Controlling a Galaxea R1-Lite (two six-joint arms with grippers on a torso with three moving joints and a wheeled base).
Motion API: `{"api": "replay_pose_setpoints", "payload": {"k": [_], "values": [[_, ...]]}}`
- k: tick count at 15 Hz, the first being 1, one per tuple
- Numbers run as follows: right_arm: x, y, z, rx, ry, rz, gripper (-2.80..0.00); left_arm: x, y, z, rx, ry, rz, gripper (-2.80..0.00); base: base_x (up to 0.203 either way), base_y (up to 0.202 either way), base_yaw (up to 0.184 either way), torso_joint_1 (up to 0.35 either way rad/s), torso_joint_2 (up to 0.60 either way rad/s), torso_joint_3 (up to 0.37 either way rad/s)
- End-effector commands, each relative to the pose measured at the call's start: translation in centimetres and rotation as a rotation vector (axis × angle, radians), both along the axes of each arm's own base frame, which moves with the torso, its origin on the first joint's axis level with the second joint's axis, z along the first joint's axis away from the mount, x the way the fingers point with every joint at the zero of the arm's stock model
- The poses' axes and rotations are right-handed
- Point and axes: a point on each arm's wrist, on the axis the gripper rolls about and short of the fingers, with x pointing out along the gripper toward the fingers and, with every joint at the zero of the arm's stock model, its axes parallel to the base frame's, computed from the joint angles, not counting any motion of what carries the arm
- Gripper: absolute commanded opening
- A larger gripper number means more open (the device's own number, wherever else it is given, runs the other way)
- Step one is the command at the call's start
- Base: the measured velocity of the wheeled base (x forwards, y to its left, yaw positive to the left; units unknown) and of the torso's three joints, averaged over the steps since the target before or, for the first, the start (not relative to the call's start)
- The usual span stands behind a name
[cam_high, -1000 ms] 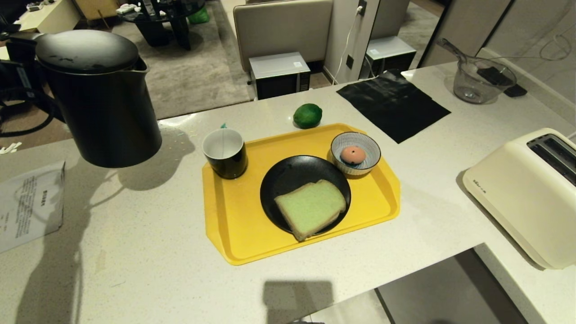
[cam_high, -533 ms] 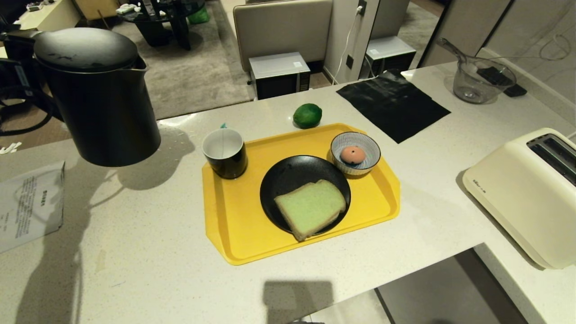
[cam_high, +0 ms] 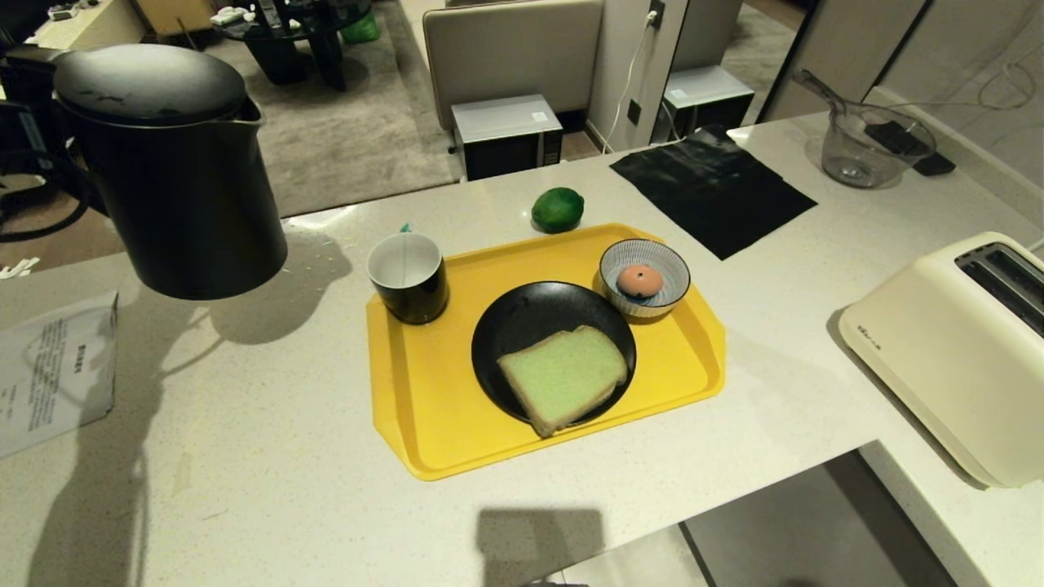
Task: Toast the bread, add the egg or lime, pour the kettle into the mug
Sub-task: Pour water into a cup
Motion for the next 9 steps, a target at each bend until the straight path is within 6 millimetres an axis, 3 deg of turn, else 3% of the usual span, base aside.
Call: {"api": "replay_pose_setpoints", "payload": {"k": [1, 6, 9], "values": [[0.2, 0.0, -0.7, 0.001, 0.027, 0.000, -2.80, -0.9, -0.3, 1.0, 0.011, -0.037, 0.005, -2.80, 0.000, 0.000, 0.000, 0.000, 0.00, 0.000], [0.2, 0.0, -0.7, 0.001, 0.027, 0.000, -2.80, -2.3, -0.8, 4.4, -0.024, -0.158, 0.010, -2.80, 0.000, 0.000, 0.000, 0.000, 0.00, 0.000], [0.2, 0.0, -0.7, 0.000, 0.027, 0.000, -2.80, -2.4, -0.8, 4.7, -0.029, -0.167, 0.010, -2.80, 0.000, 0.000, 0.000, 0.000, 0.00, 0.000]]}}
